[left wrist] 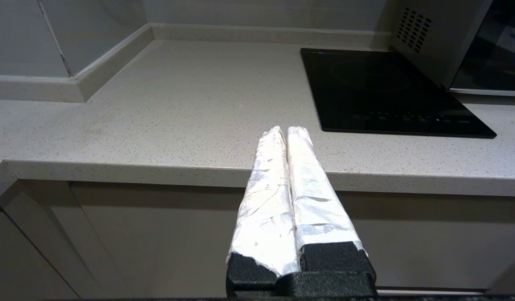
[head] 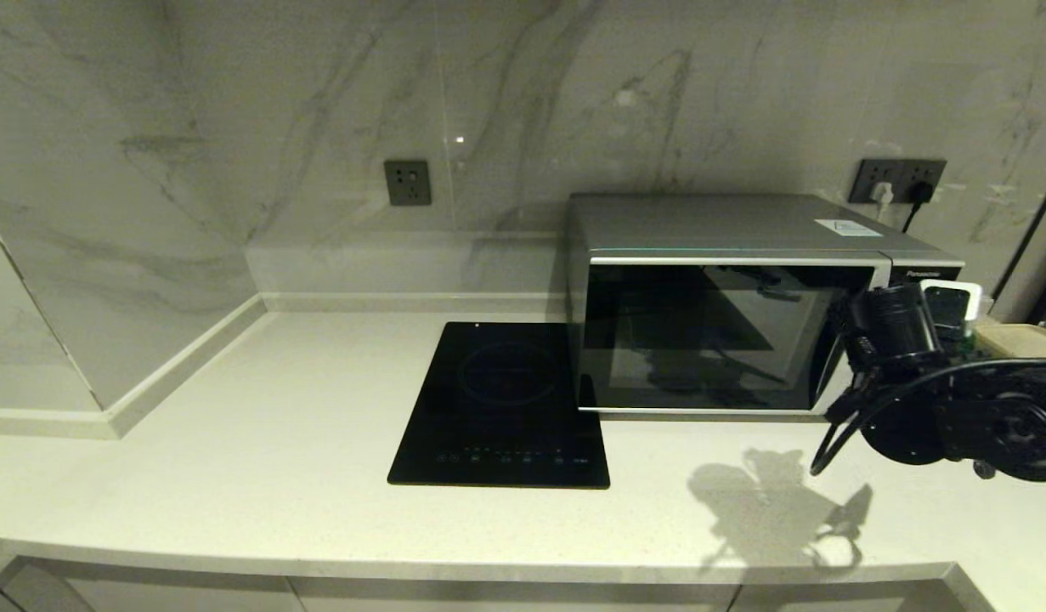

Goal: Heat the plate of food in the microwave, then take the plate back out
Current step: Open the microwave oven

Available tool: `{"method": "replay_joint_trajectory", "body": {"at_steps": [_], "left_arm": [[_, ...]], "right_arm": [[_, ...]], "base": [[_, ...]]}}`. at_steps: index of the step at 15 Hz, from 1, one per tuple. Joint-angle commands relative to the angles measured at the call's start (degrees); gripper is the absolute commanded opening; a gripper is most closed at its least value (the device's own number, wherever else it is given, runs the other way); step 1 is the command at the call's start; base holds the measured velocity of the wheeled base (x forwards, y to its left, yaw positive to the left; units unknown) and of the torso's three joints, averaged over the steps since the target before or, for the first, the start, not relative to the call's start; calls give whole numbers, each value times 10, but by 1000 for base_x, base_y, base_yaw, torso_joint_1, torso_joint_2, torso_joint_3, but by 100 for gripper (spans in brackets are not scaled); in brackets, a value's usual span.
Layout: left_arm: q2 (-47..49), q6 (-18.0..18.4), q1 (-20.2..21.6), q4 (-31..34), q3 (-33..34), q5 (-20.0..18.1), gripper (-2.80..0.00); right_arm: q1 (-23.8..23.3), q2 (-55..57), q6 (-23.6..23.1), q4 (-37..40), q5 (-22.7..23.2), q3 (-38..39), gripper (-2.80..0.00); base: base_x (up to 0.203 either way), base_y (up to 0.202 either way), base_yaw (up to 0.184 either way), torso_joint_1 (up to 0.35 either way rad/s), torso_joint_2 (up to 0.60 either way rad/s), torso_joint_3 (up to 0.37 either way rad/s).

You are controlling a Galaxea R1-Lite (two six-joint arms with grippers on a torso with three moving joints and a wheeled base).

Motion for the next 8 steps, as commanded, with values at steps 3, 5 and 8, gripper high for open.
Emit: {"method": "replay_joint_trajectory", "body": {"at_steps": [3,5,8], "left_arm": [[-1,0,0,0,0,0,-280],[0,0,0,0,0,0,-280],[0,0,0,0,0,0,-280]], "right_arm": [[3,128,2,0,-31,-106,0],[4,161,-1,2,-35,-146,0],[-2,198,-22,4,-37,-208,0]], "base": [[0,0,0,0,0,0],[0,0,0,0,0,0],[0,0,0,0,0,0]]}}
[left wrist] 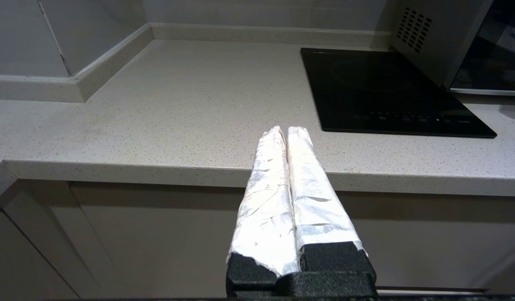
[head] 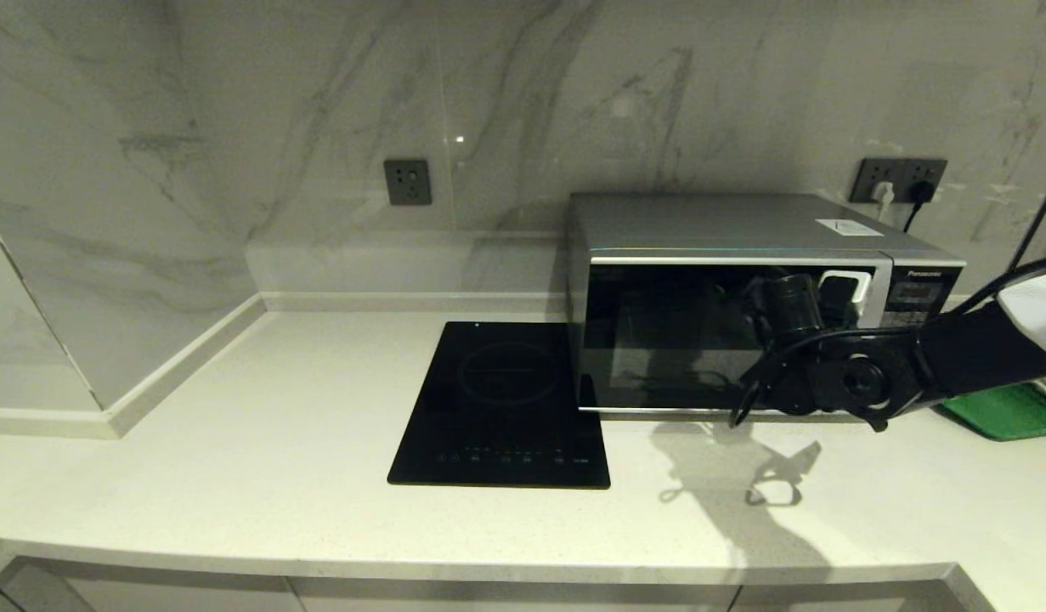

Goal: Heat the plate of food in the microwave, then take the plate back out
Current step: Open the microwave oven

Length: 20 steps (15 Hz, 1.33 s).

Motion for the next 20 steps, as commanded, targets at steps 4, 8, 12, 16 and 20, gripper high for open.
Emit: {"method": "replay_joint_trajectory", "body": {"at_steps": [4,8,12,16,20], "left_arm": [[0,0,0,0,0,0,-280],[-1,0,0,0,0,0,-280],[-1,0,0,0,0,0,-280],[-1,0,0,0,0,0,-280],[-1,0,0,0,0,0,-280]], "right_arm": [[-38,55,-30,0,-7,-78,0],[-62,54,-32,0,-5,-81,0],[-85,54,-31,0,-2,-81,0],[-96,51,-23,-2,-2,-72,0],[-96,42,-11,-3,-4,-53,0]], "base": [[0,0,0,0,0,0],[0,0,0,0,0,0],[0,0,0,0,0,0],[0,0,0,0,0,0],[0,0,0,0,0,0]]}}
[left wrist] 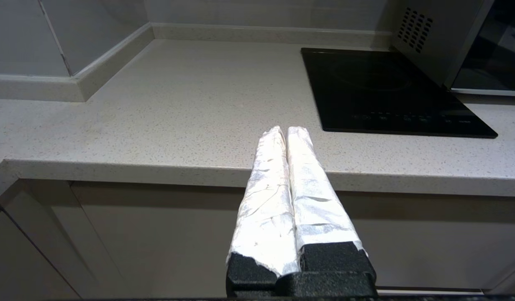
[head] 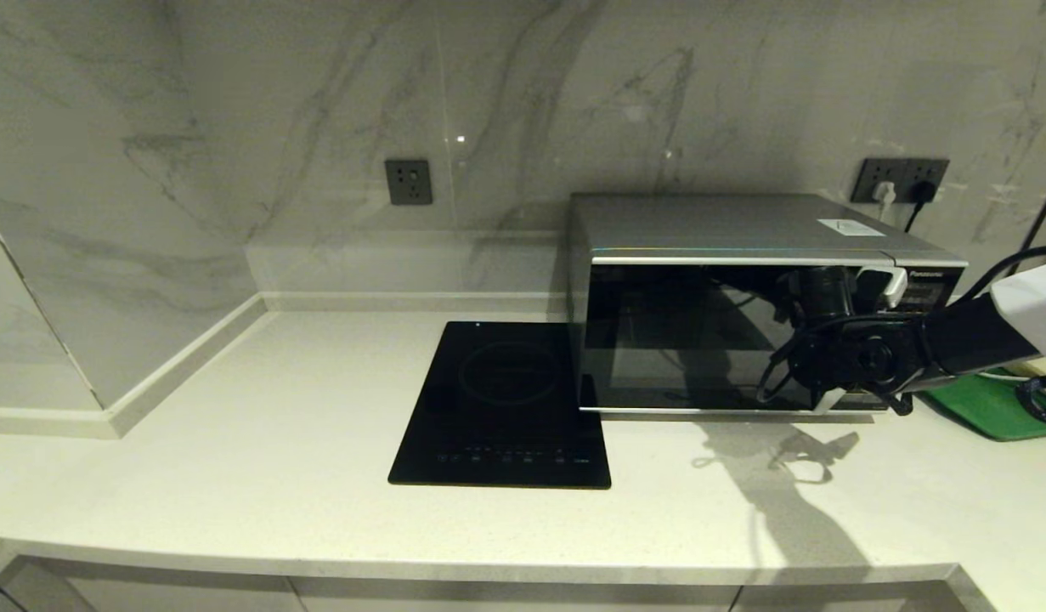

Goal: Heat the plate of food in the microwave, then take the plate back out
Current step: Open the microwave oven

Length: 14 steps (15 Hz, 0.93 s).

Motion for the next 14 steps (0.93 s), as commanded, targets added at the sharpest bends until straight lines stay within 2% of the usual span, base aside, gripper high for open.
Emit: {"method": "replay_joint_trajectory", "body": {"at_steps": [1,11,14], "left_arm": [[0,0,0,0,0,0,-280],[-1,0,0,0,0,0,-280],[0,0,0,0,0,0,-280]], "right_arm": [[1,-12,10,0,-6,18,0],[2,-75,15,-1,-5,66,0],[13,-103,15,-1,-3,104,0]], "base": [[0,0,0,0,0,0],[0,0,0,0,0,0],[0,0,0,0,0,0]]}}
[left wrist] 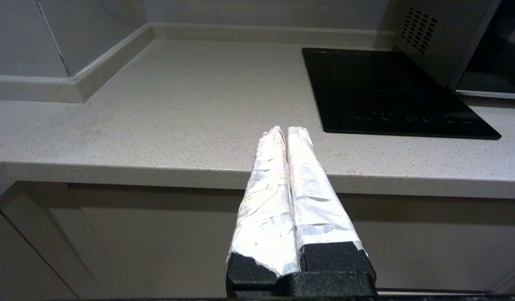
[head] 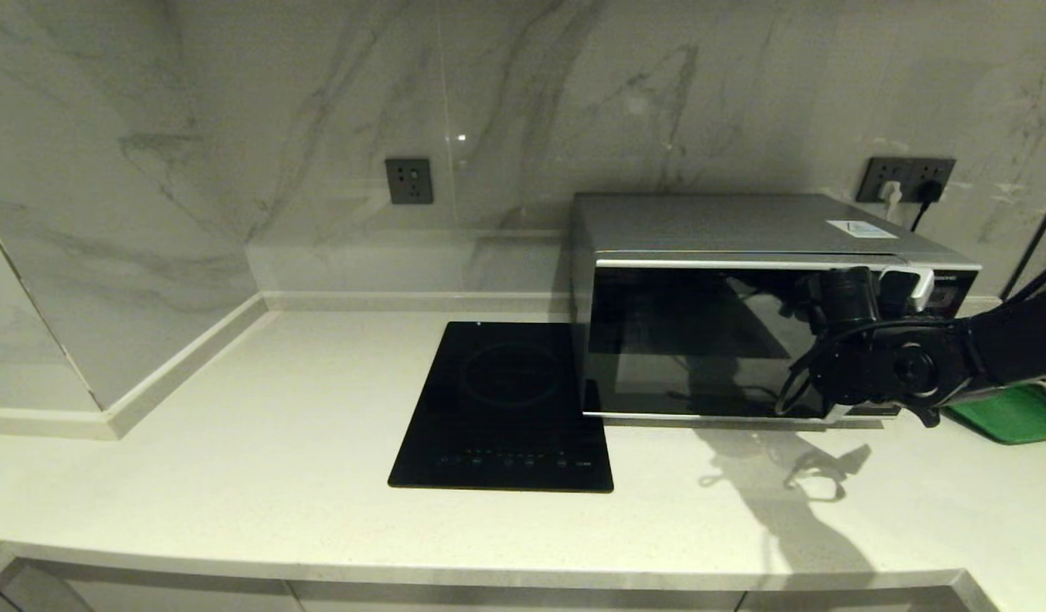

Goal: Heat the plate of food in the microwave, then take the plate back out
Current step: Open the microwave oven

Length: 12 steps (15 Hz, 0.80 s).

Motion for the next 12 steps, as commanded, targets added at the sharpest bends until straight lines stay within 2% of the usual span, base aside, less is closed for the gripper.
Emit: {"method": "replay_joint_trajectory", "body": {"at_steps": [1,4,6,9,12], "left_arm": [[-1,0,0,0,0,0,-280],[-1,0,0,0,0,0,-280],[0,0,0,0,0,0,-280],[0,0,0,0,0,0,-280],[0,0,0,0,0,0,-280]], "right_arm": [[10,-35,1,-1,2,17,0],[11,-39,1,0,3,22,0],[33,-47,1,0,9,37,0],[110,-99,-5,1,40,75,0],[207,-214,-7,29,70,117,0]], "base": [[0,0,0,0,0,0],[0,0,0,0,0,0],[0,0,0,0,0,0],[0,0,0,0,0,0],[0,0,0,0,0,0]]}}
